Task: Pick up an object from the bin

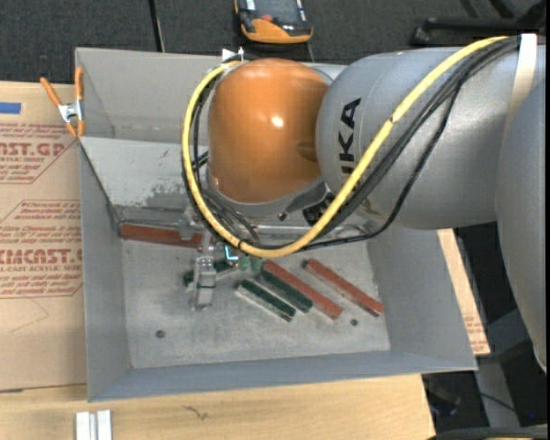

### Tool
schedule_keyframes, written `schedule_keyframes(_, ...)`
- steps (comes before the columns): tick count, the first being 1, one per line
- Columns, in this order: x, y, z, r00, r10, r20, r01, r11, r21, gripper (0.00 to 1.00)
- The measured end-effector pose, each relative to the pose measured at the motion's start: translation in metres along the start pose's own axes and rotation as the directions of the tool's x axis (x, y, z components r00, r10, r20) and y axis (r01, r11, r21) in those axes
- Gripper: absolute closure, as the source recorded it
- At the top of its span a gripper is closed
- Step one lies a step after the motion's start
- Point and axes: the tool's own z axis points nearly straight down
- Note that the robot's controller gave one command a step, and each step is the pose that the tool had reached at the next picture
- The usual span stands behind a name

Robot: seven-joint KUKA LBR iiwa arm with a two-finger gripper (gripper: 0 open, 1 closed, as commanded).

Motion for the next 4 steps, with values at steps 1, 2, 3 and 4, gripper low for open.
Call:
schedule_keyframes(1,-0.002,-0.001,-0.004,1.000,0.002,0.007,-0.002,1.000,-0.001,0.00)
schedule_keyframes(2,-0.015,-0.024,0.064,0.998,-0.065,0.013,0.065,0.998,-0.001,0.00)
schedule_keyframes(3,-0.014,-0.045,0.086,0.984,0.178,0.005,-0.178,0.984,-0.001,0.00)
schedule_keyframes(4,-0.035,-0.047,0.089,0.973,0.231,0.008,-0.231,0.973,-0.001,0.00)
